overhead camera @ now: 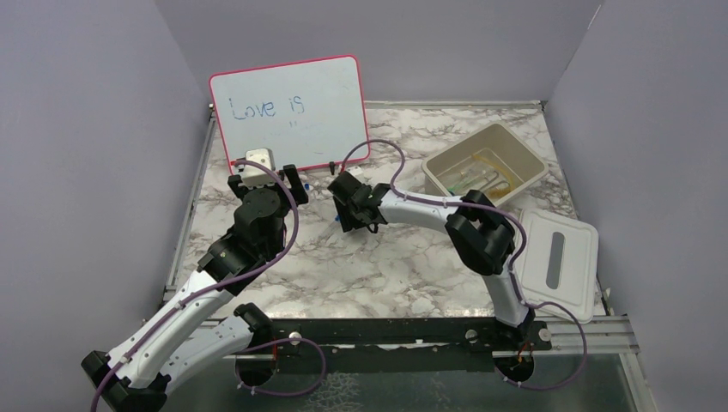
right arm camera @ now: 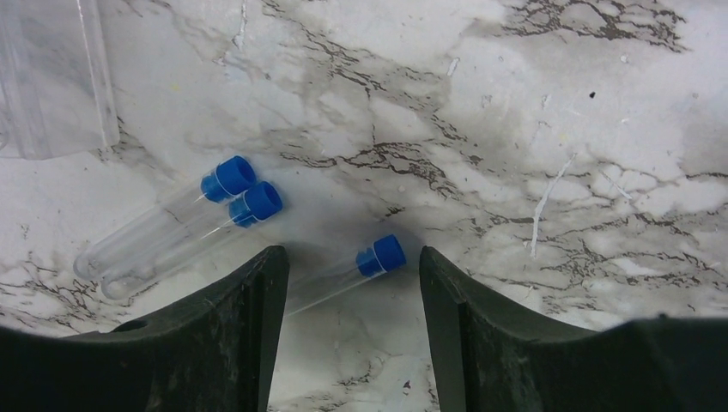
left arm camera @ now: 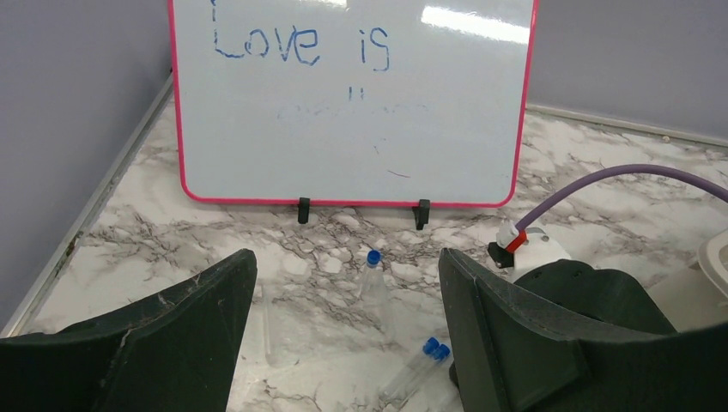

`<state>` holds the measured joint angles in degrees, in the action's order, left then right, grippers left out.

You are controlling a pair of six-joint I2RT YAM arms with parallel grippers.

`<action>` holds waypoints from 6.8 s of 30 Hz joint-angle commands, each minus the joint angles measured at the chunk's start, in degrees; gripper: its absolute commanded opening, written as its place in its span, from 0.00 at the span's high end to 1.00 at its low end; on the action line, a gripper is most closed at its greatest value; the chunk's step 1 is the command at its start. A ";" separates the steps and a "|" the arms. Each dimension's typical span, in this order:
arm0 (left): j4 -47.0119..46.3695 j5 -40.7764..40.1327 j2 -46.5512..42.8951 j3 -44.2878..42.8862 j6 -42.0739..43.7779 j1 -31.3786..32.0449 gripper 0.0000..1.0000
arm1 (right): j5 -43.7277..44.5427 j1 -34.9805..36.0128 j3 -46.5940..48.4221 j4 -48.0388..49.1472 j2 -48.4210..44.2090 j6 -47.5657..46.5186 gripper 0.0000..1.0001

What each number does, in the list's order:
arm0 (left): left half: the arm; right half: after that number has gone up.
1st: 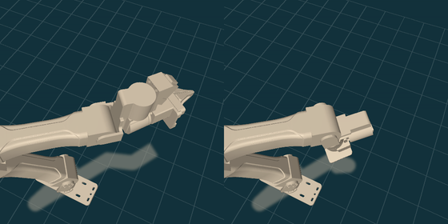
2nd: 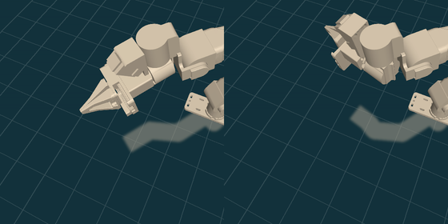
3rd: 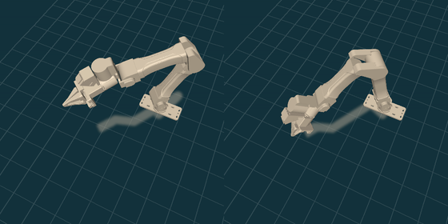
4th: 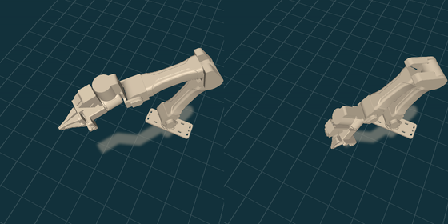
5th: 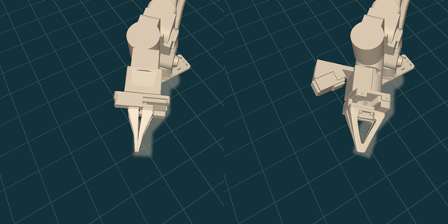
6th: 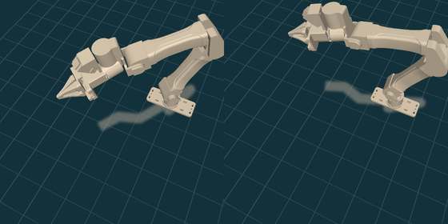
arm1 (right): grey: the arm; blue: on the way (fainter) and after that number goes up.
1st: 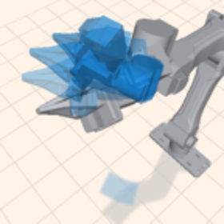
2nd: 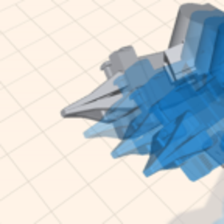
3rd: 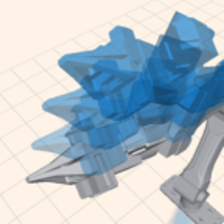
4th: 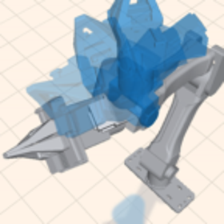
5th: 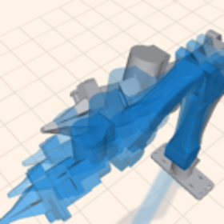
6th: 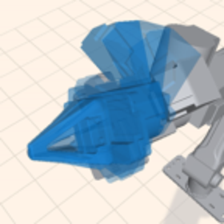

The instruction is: Organize the chemistry lab equipment

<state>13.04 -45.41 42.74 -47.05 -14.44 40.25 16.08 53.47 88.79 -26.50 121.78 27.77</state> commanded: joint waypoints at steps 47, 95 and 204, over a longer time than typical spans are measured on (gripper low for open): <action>0.85 2.09 0.24 -0.85 -1.16 0.18 0.19 | 1.53 6.47 -7.04 -4.22 -1.50 13.24 0.80; -17.46 56.27 -0.63 5.96 -18.68 0.17 0.70 | -20.70 -0.47 -37.11 51.35 -53.45 12.31 0.87; -2.85 -2.23 0.46 -2.79 0.11 0.18 0.35 | -19.94 -1.00 -12.23 84.31 8.86 -28.88 0.88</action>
<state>11.31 -45.95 43.31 -50.11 -15.09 40.58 -5.78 52.75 75.79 54.74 128.51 -0.51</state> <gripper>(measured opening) 0.647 0.173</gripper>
